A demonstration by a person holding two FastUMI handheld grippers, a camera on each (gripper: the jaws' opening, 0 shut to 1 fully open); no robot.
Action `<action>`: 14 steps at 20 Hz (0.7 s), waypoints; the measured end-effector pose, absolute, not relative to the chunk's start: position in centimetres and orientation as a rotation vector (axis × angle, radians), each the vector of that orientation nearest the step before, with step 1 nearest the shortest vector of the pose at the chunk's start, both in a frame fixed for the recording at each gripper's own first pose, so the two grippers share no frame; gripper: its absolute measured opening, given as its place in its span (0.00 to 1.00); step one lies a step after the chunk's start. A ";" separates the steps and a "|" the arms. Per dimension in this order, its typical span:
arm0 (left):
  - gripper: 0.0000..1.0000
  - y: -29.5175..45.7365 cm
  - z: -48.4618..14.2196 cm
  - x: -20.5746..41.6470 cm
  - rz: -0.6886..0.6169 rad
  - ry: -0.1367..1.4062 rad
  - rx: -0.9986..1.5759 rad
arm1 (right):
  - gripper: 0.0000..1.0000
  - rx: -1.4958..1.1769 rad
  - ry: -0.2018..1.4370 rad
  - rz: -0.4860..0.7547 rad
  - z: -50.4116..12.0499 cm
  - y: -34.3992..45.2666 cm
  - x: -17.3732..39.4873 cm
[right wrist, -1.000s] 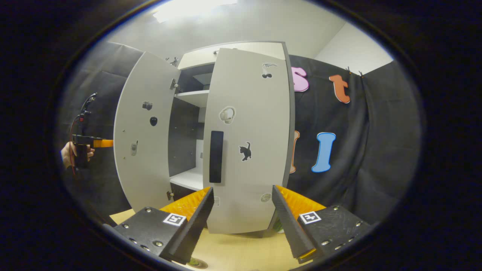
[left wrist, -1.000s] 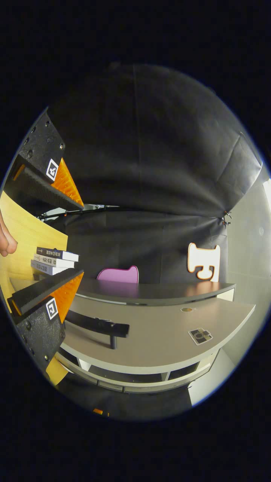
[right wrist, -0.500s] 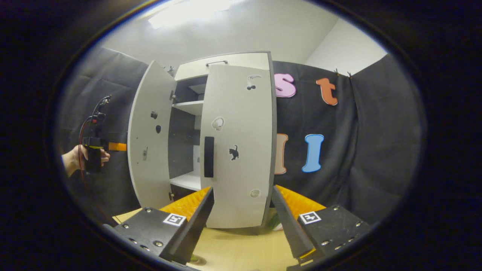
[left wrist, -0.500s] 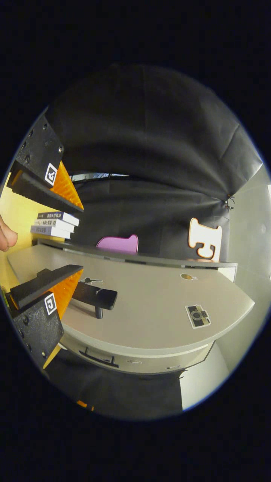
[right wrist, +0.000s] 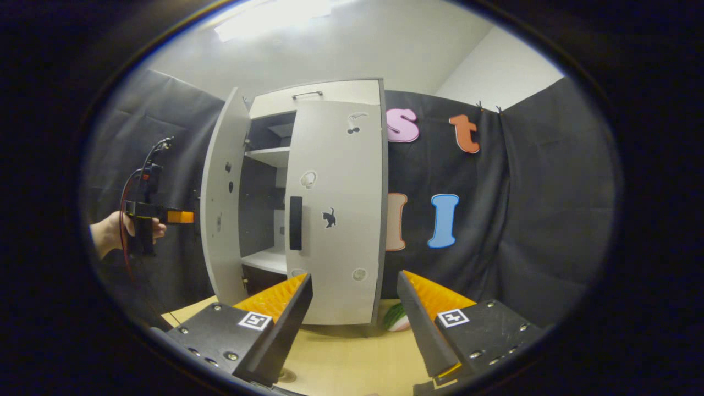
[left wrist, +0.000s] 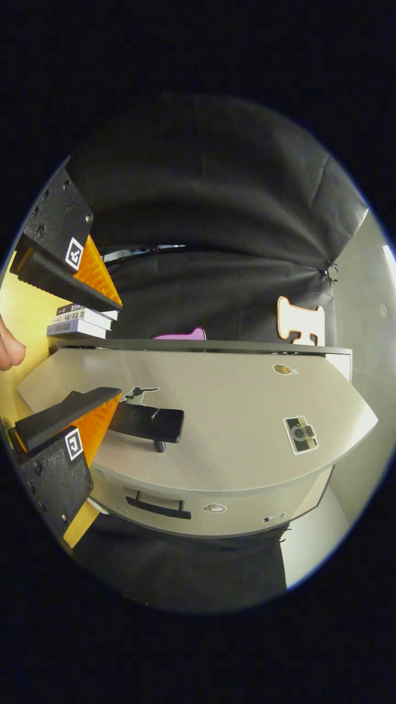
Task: Grasp the bottle in the cabinet with the left hand and place it on the coaster, then close the right door with the right hand and the left door with the left hand.
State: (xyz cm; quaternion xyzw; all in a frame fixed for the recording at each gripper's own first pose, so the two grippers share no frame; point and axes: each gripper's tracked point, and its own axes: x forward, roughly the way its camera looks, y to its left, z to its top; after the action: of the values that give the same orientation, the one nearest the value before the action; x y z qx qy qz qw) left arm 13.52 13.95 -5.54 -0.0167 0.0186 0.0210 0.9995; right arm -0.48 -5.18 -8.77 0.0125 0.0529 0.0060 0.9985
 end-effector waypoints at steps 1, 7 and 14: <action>0.89 13.6 -5.5 13.6 0.041 0.036 -0.022 | 0.94 0.026 0.103 0.019 -8.8 -4.9 -0.8; 0.89 11.5 -6.0 14.4 -0.006 0.038 -0.003 | 0.92 0.057 0.088 -0.030 -8.7 -5.7 -1.1; 0.91 10.5 -6.8 14.5 -0.029 0.049 0.001 | 0.92 0.025 0.091 -0.012 -8.5 -5.0 -1.0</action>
State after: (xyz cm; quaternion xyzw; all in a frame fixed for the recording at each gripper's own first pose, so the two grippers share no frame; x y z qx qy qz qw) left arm 14.55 10.50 -6.81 0.0005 0.0247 -0.0147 0.9996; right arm -0.95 -5.01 -8.47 0.0123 0.0453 -0.0058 0.9989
